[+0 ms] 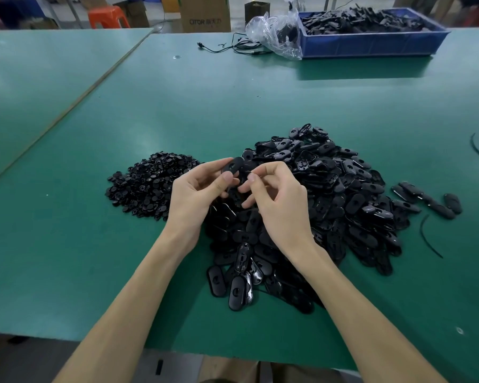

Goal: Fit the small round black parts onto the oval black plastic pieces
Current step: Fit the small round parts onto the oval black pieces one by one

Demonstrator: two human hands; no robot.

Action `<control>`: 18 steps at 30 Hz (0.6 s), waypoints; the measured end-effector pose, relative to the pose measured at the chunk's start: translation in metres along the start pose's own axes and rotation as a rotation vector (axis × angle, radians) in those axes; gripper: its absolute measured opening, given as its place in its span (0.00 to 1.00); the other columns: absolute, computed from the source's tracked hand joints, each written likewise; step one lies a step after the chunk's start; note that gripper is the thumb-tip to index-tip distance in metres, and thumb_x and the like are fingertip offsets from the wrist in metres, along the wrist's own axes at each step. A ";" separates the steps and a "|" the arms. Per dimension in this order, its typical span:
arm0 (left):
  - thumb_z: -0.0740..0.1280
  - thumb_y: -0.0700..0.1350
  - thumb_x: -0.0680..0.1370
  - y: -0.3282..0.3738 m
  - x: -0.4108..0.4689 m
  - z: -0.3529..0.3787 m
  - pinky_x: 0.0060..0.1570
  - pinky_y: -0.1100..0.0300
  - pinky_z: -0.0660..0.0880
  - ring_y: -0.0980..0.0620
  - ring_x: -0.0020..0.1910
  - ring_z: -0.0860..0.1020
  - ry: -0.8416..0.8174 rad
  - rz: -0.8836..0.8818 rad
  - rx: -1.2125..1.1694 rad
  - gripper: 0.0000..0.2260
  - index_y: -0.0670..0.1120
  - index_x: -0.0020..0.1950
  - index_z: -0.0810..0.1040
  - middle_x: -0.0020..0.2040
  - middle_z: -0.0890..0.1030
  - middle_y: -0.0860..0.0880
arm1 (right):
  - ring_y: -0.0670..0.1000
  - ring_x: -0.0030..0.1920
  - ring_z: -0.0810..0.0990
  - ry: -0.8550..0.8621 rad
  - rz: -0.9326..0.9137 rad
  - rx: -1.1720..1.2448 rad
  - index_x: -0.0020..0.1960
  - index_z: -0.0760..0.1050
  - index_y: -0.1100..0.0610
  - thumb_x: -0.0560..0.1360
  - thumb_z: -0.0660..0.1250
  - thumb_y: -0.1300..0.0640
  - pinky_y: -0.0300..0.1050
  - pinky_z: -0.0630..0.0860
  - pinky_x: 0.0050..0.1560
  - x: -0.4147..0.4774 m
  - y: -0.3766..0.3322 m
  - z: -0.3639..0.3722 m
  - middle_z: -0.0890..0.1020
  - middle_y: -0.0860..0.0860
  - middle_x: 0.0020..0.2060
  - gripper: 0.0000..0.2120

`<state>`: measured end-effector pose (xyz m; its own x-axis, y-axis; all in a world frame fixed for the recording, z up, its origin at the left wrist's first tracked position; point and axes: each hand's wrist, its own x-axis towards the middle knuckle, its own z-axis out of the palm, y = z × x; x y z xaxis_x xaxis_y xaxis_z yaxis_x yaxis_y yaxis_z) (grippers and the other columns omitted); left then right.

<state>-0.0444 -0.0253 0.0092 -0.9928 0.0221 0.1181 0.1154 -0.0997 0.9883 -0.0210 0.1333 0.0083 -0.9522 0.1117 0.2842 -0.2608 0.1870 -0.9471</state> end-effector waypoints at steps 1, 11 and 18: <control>0.73 0.39 0.79 0.000 0.001 -0.002 0.51 0.57 0.80 0.45 0.49 0.82 0.010 -0.006 -0.003 0.12 0.47 0.61 0.85 0.50 0.87 0.43 | 0.47 0.33 0.86 0.012 0.006 -0.001 0.52 0.75 0.53 0.84 0.67 0.58 0.32 0.76 0.39 0.001 0.000 -0.001 0.87 0.46 0.41 0.02; 0.74 0.36 0.78 -0.003 0.000 0.002 0.46 0.65 0.79 0.56 0.39 0.82 -0.068 0.027 0.073 0.12 0.45 0.60 0.86 0.44 0.87 0.49 | 0.42 0.32 0.84 -0.004 0.017 -0.054 0.50 0.80 0.53 0.81 0.71 0.58 0.30 0.76 0.35 -0.001 0.000 -0.001 0.87 0.44 0.37 0.02; 0.74 0.35 0.77 -0.003 -0.002 0.003 0.49 0.62 0.80 0.54 0.40 0.83 -0.099 0.043 0.071 0.12 0.43 0.60 0.86 0.43 0.87 0.46 | 0.40 0.32 0.84 -0.005 0.010 -0.113 0.48 0.79 0.51 0.81 0.71 0.58 0.29 0.76 0.36 -0.001 0.002 -0.001 0.86 0.40 0.35 0.04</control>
<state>-0.0428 -0.0221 0.0064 -0.9791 0.1174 0.1662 0.1634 -0.0325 0.9860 -0.0199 0.1349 0.0063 -0.9556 0.1089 0.2738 -0.2320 0.2945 -0.9271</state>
